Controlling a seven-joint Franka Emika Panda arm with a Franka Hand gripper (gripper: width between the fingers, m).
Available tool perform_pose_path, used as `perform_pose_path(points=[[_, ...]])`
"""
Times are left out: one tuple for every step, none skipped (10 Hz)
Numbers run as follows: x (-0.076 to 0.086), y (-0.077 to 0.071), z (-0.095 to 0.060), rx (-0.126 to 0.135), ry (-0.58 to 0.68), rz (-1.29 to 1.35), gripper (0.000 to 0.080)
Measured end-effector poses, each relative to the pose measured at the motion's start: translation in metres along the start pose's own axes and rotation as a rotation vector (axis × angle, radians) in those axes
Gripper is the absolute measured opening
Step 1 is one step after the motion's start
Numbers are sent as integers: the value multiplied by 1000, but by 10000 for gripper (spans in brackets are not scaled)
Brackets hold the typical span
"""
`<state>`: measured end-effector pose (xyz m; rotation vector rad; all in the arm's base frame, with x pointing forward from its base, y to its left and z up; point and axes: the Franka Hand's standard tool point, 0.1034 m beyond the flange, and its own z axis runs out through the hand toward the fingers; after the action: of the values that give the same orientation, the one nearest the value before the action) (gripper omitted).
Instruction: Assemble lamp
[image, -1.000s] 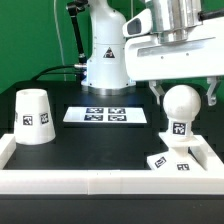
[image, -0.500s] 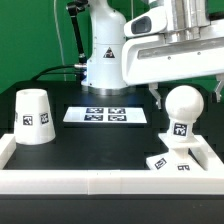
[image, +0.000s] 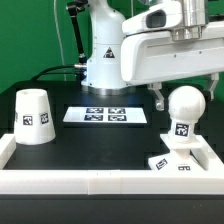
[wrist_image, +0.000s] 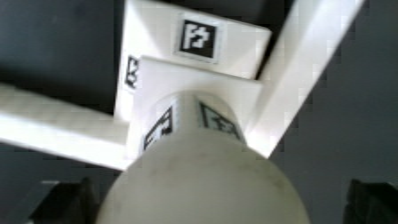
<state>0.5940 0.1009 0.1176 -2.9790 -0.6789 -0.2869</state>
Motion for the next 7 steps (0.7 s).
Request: perform_pose_path(points=[[1, 1, 0, -6, -1, -88, 698], [3, 0, 0, -12, -4, -173, 698], [7, 1, 1, -25, -7, -312, 698], [11, -1, 2, -30, -10, -388, 698], [10, 0, 2, -30, -11, -430, 698], [9, 2, 2, -33, -15, -520, 698], [9, 3, 2, -36, -19, -625, 698]])
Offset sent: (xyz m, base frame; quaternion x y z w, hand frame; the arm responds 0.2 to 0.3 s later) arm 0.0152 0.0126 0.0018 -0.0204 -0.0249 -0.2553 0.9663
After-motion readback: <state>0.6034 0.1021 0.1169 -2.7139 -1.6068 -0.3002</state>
